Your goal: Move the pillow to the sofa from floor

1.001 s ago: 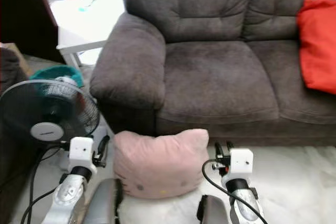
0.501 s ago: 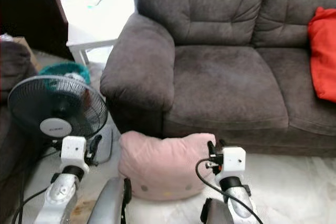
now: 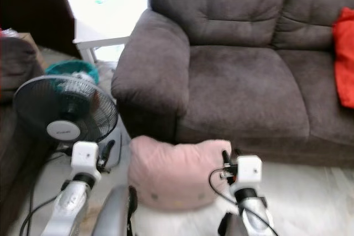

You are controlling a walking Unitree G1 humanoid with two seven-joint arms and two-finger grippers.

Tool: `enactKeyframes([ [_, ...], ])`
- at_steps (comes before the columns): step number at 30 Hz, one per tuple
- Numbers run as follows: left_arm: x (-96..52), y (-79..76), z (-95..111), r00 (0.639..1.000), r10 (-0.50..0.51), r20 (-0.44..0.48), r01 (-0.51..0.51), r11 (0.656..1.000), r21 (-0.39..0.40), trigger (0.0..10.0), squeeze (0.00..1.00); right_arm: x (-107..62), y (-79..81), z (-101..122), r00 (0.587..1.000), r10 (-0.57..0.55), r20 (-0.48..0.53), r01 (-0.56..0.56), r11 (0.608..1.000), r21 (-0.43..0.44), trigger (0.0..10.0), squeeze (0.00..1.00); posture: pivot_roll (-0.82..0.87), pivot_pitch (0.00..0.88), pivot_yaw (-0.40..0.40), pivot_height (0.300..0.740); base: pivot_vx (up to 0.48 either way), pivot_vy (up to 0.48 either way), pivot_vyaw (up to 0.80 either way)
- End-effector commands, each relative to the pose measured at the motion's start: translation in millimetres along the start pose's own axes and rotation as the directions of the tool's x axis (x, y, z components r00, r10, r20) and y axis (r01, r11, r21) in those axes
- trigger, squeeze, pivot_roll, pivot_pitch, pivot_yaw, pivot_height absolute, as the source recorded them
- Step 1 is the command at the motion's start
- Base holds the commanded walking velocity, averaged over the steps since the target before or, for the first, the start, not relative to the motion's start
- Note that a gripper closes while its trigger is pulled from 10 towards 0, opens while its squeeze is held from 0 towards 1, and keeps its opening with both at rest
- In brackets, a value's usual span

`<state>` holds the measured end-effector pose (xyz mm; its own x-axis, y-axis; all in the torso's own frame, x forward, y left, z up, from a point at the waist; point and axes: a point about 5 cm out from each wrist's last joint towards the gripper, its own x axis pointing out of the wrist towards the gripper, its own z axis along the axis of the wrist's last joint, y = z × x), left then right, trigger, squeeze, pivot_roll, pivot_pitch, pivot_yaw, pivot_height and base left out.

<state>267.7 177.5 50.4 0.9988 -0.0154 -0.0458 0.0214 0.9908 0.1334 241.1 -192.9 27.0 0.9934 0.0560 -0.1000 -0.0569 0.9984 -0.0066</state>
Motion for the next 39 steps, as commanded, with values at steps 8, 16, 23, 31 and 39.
enactKeyframes([
  [8, -1.1, -9.3, -2.3, 0.999, -0.031, -0.007, 0.031, 0.999, -0.011, 10.0, 0.00, -5.1, -7.0, -4.6, 0.999, -0.024, -0.022, 0.024, 1.000, 0.002, 10.0, 0.00, 0.04, 0.052, -0.044, 0.521, 0.185, 0.000, 0.00],
  [16, -1.0, -10.4, -1.7, 0.999, -0.040, 0.000, 0.040, 0.999, -0.005, 10.0, 0.00, -4.4, -4.6, -4.5, 1.000, -0.018, -0.021, 0.018, 1.000, 0.000, 10.0, 0.00, 0.04, 0.054, -0.043, 0.521, 0.276, 0.000, 0.00],
  [23, -0.8, -10.7, -1.4, 0.999, -0.040, 0.001, 0.040, 0.999, -0.006, 10.0, 0.00, -4.3, -4.3, -4.2, 1.000, -0.017, -0.019, 0.017, 1.000, 0.000, 10.0, 0.00, 0.04, 0.054, -0.043, 0.521, 0.314, 0.000, 0.00],
  [31, -0.4, -10.6, -1.1, 0.999, -0.036, 0.002, 0.036, 0.999, -0.004, 10.0, 0.00, -3.8, -3.5, -4.5, 1.000, -0.011, -0.022, 0.010, 1.000, -0.004, 10.0, 0.00, 0.04, 0.055, -0.043, 0.521, 0.276, 0.000, 0.00],
  [39, -0.2, -10.5, -1.5, 0.999, -0.036, 0.002, 0.036, 0.999, -0.002, 10.0, 0.00, -4.4, -2.4, -5.2, 1.000, 0.000, -0.023, 0.000, 1.000, -0.016, 10.0, 0.00, 0.04, 0.057, -0.043, 0.521, 0.000, 0.000, 0.10],
])
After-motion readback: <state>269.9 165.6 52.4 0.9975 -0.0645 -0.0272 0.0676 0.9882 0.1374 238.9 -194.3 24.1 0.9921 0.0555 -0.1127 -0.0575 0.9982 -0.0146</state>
